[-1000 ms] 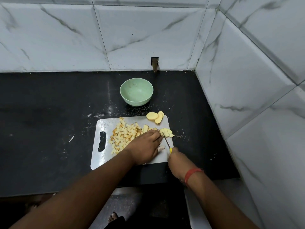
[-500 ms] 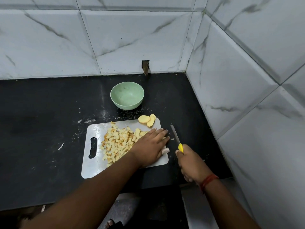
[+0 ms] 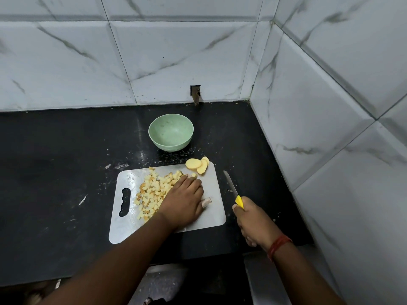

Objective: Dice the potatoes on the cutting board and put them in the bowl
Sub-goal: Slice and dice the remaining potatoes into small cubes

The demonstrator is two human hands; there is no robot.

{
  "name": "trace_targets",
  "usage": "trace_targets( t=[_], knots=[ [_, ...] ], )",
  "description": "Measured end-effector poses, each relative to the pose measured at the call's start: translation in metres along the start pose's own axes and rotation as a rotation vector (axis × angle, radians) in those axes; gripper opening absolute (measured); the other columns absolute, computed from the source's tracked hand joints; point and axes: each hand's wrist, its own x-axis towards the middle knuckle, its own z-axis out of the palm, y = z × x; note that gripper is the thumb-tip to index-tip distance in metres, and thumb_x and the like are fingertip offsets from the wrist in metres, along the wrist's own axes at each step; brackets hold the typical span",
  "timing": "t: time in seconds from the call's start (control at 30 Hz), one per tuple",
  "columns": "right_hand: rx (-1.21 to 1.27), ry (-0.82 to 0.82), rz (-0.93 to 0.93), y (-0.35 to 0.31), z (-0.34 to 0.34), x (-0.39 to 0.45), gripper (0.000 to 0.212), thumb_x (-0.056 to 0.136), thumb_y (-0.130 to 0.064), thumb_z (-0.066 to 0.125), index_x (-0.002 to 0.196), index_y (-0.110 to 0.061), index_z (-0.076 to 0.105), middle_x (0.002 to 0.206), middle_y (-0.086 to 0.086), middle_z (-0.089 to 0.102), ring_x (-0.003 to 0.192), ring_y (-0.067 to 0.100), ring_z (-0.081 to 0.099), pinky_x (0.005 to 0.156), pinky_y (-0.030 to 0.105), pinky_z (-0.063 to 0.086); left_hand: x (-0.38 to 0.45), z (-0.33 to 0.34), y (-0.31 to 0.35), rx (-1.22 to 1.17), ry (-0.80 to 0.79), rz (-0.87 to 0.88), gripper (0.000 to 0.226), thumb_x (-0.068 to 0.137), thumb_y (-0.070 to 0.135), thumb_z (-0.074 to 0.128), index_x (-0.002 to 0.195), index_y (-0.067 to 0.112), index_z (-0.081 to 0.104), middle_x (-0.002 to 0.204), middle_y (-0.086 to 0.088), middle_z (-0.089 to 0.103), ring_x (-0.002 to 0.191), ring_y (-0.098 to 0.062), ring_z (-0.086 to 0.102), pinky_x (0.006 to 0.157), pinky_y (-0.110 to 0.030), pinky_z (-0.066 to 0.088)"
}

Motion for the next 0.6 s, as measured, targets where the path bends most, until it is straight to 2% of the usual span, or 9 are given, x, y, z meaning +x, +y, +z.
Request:
trace_targets(
  t=[0.1, 0.2, 0.3, 0.37, 0.47, 0.6],
  knots=[
    [-0.008, 0.012, -0.010, -0.002, 0.000, 0.003, 0.019, 0.099, -0.035, 0.041, 0.081, -0.031, 0.041, 0.069, 0.007, 0.044, 0.041, 0.015, 0.036, 0.041, 0.024, 0.032, 0.002, -0.007, 0.000, -0.107, 0.078, -0.096, 0.055, 0.103, 0.049, 0.031, 0.120, 0.012, 0.068, 0.135, -0.013, 0.060, 0.129, -0.031, 0.054, 0.123, -0.049, 0.030],
    [-0.006, 0.014, -0.008, -0.002, 0.002, 0.006, 0.017, 0.099, -0.036, 0.040, 0.083, -0.032, 0.041, 0.068, 0.005, 0.045, 0.040, 0.015, 0.036, 0.040, 0.023, 0.032, 0.015, -0.021, -0.004, -0.194, 0.088, -0.213, 0.058, 0.105, 0.049, 0.028, 0.129, 0.012, 0.065, 0.144, -0.017, 0.053, 0.136, -0.036, 0.048, 0.126, -0.048, 0.023],
    [0.008, 0.001, -0.010, -0.001, 0.002, 0.006, 0.017, 0.099, -0.035, 0.041, 0.084, -0.029, 0.043, 0.067, 0.006, 0.043, 0.040, 0.014, 0.034, 0.040, 0.023, 0.031, 0.033, -0.030, -0.014, -0.186, -0.033, -0.230, 0.057, 0.106, 0.052, 0.026, 0.140, 0.020, 0.059, 0.164, -0.018, 0.029, 0.152, -0.034, 0.026, 0.129, -0.045, 0.007],
    [0.018, -0.010, -0.006, 0.000, 0.002, 0.005, 0.017, 0.100, -0.035, 0.041, 0.085, -0.025, 0.044, 0.068, 0.007, 0.042, 0.041, 0.014, 0.034, 0.040, 0.024, 0.031, 0.046, -0.031, -0.020, -0.184, -0.134, -0.217, 0.053, 0.108, 0.053, 0.028, 0.145, 0.026, 0.055, 0.170, -0.016, 0.015, 0.156, -0.030, 0.015, 0.129, -0.045, 0.003],
    [0.026, -0.017, -0.014, 0.002, 0.001, 0.003, 0.019, 0.099, -0.035, 0.042, 0.084, -0.024, 0.044, 0.067, 0.006, 0.041, 0.042, 0.015, 0.033, 0.041, 0.024, 0.031, 0.059, -0.031, -0.024, -0.301, -0.273, -0.286, 0.055, 0.109, 0.053, 0.027, 0.150, 0.024, 0.050, 0.168, -0.018, 0.019, 0.154, -0.035, 0.022, 0.127, -0.045, 0.014],
    [0.026, -0.003, -0.019, 0.003, -0.001, 0.004, 0.022, 0.099, -0.036, 0.042, 0.078, -0.032, 0.042, 0.064, 0.005, 0.040, 0.040, 0.014, 0.033, 0.040, 0.022, 0.030, 0.059, -0.030, -0.030, -0.396, -0.265, -0.338, 0.056, 0.109, 0.047, 0.031, 0.151, 0.014, 0.046, 0.161, -0.015, 0.034, 0.145, -0.033, 0.037, 0.120, -0.044, 0.032]
  ],
)
